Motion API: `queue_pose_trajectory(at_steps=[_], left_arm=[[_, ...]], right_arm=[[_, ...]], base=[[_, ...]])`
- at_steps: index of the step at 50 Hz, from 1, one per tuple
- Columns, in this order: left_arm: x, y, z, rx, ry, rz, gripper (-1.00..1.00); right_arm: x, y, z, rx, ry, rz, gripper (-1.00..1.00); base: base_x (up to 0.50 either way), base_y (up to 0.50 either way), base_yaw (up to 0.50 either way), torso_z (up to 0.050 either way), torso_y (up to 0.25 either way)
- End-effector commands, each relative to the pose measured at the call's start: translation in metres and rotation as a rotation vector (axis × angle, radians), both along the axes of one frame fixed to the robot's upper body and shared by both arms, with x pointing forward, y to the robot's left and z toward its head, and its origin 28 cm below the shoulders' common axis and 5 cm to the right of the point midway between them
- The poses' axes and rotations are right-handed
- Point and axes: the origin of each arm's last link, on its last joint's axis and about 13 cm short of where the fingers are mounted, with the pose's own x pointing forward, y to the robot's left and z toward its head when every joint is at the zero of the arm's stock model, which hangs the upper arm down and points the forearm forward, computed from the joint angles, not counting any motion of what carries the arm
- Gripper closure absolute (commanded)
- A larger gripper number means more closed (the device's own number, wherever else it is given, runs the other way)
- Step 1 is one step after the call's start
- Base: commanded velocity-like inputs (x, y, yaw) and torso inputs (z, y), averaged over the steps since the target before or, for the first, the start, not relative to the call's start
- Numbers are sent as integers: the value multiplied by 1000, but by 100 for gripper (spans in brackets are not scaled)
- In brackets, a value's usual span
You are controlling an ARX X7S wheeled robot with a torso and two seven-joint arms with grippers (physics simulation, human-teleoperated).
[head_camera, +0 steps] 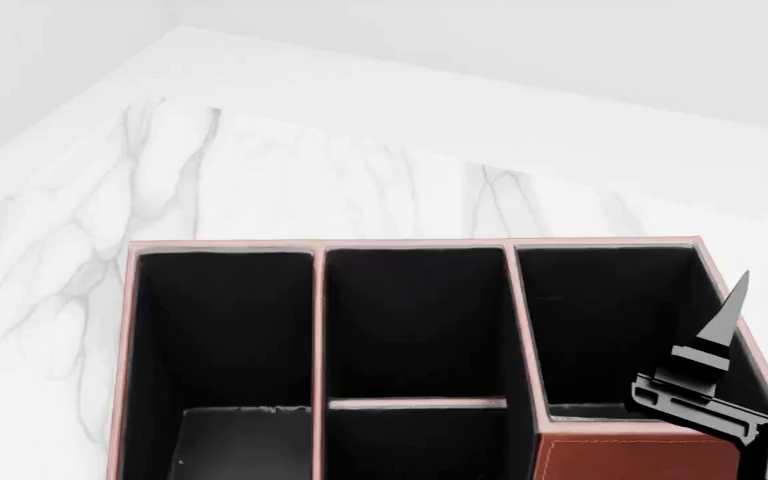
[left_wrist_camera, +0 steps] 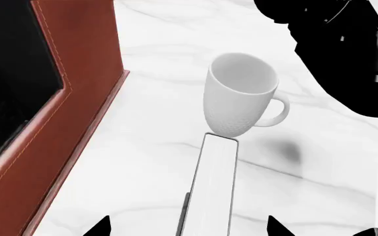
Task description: Pick up the book and place it in the front compartment of the caddy.
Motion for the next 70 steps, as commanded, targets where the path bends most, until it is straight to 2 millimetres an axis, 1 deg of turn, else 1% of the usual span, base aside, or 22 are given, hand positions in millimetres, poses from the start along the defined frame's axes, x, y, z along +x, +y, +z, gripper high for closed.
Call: queue_pose_trajectory(at_steps=[1,19,37,46,57,65,66,70], left_arm=[[0,-1,-7,40,-1,-70,-100],[8,-4,-16,84,-21,-121,-100],[21,-5,-32,124,1,-126,-100],[25,-7,-41,152,24,-162,-100],[28,-11,-45,141,17,-187,-100],[32,-11,-50,132,0,-155,-100],[33,-10,-50,130,2,-149,100],[36,-9,-50,120,-7,-133,100]], right_arm=[[0,0,0,-4,-1,6,-100],[-1,0,0,-5,-7,7,-100],[-1,0,0,-6,-7,9,-100],[-1,0,0,-6,-9,9,-100],[-1,0,1,-6,-11,8,-100],[-1,-1,0,-5,-10,7,-100],[-1,-1,0,-5,-10,7,-100],[0,0,0,-6,-8,8,-100]], base=[[0,0,0,0,0],[0,0,0,0,0],[0,0,0,0,0],[0,0,0,0,0],[0,0,0,0,0],[0,0,0,0,0],[0,0,0,0,0],[0,0,0,0,0]])
